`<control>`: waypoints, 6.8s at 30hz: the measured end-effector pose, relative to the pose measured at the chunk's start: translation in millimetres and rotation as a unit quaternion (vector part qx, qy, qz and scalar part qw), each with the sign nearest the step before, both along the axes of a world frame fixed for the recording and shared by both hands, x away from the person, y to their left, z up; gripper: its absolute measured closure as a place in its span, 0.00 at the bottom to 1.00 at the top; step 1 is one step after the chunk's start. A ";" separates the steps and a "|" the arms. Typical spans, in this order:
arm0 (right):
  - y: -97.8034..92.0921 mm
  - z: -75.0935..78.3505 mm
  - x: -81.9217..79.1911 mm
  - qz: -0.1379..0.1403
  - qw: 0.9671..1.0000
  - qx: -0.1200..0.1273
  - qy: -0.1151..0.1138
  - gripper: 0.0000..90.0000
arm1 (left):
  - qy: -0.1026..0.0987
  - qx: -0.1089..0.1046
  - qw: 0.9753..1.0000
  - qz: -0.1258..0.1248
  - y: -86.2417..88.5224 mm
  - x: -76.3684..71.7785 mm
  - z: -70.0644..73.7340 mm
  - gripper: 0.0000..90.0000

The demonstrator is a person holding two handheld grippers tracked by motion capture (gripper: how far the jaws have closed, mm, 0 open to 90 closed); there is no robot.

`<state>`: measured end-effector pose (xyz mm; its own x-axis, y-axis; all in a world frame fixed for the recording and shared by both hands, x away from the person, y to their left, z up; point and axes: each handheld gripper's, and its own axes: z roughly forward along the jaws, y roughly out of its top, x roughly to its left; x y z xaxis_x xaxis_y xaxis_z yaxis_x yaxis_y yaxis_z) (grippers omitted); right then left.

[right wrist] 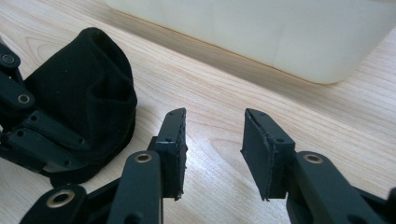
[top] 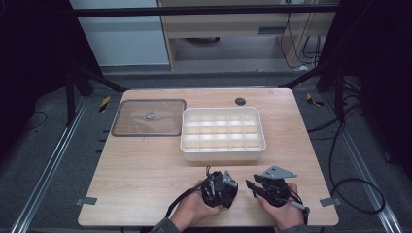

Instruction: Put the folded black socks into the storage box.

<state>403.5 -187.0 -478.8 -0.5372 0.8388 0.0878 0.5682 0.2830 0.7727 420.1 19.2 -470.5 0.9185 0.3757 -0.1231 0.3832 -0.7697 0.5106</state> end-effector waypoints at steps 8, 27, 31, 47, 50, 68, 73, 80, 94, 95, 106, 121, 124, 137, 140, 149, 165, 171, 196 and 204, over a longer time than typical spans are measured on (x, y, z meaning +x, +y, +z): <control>-0.8 -1.6 0.9 0.001 1.000 0.000 0.001 0.66 | 0.001 -0.011 1.000 0.006 2.5 -1.2 -1.6 0.96; -4.1 -0.3 1.0 -0.007 1.000 0.008 0.002 0.62 | -0.011 -0.005 1.000 0.010 -0.6 -4.4 1.2 0.96; -5.2 -0.2 1.1 -0.007 1.000 0.009 0.002 0.60 | -0.011 -0.007 1.000 0.016 -0.9 -2.1 1.4 0.95; -8.7 -0.6 2.1 -0.017 1.000 0.014 0.006 0.57 | -0.033 -0.011 0.999 0.038 6.4 2.2 18.0 0.78; -8.7 -0.5 1.8 -0.017 1.000 0.015 0.006 0.57 | -0.038 -0.014 0.998 0.046 10.8 4.8 22.1 0.76; -8.8 -0.2 1.7 -0.018 0.999 0.026 0.007 0.55 | -0.036 -0.038 0.996 0.073 28.9 10.1 35.7 0.56; -9.1 -0.3 1.8 -0.020 0.999 0.026 0.009 0.55 | -0.041 -0.046 0.996 0.070 28.2 8.3 41.1 0.51; -9.4 0.7 1.7 -0.012 0.999 0.032 0.005 0.50 | -0.071 -0.045 0.992 0.090 42.3 4.4 51.8 0.33; 21.7 35.2 9.3 0.057 0.995 0.057 0.054 0.36 | -0.119 -0.072 0.965 0.222 179.6 7.7 22.4 0.09; 26.5 38.2 12.4 0.060 0.995 0.056 0.059 0.39 | -0.128 -0.065 0.961 0.236 190.9 8.1 17.8 0.09; 86.2 35.9 47.0 0.071 0.991 -0.009 0.116 0.48 | -0.137 -0.014 0.942 0.305 264.7 19.4 -5.9 0.10; 105.9 5.1 49.4 0.082 0.983 -0.036 0.160 0.49 | -0.116 -0.020 0.930 0.349 296.1 24.9 -14.4 0.10; 107.8 4.0 50.3 0.090 0.981 -0.030 0.167 0.56 | -0.115 -0.019 0.930 0.347 297.2 25.3 -14.8 0.10; 101.3 8.1 44.7 0.133 0.980 0.003 0.150 0.78 | -0.121 -0.036 0.923 0.363 304.7 29.9 -16.9 0.09; 92.1 16.1 42.4 0.122 0.982 0.007 0.143 0.78 | -0.120 -0.033 0.925 0.358 304.0 33.7 -21.1 0.08; 54.5 40.2 34.6 0.089 0.990 0.016 0.111 0.78 | -0.125 -0.042 0.931 0.340 296.8 37.5 -27.8 0.06; -5.8 84.9 33.1 0.035 0.997 0.019 0.069 0.78 | -0.130 -0.040 0.935 0.327 294.5 38.0 -35.7 0.01; -17.0 98.0 38.4 0.022 0.998 0.016 0.059 0.78 | -0.136 -0.048 0.933 0.329 294.7 37.1 -37.6 0.00; -35.3 144.3 85.2 -0.010 0.999 -0.028 0.038 0.77 | -0.137 -0.047 0.932 0.333 293.8 38.3 -38.2 0.00; -28.5 147.7 95.5 -0.007 0.998 -0.057 0.032 0.77 | -0.137 -0.047 0.931 0.336 293.3 38.4 -38.2 0.00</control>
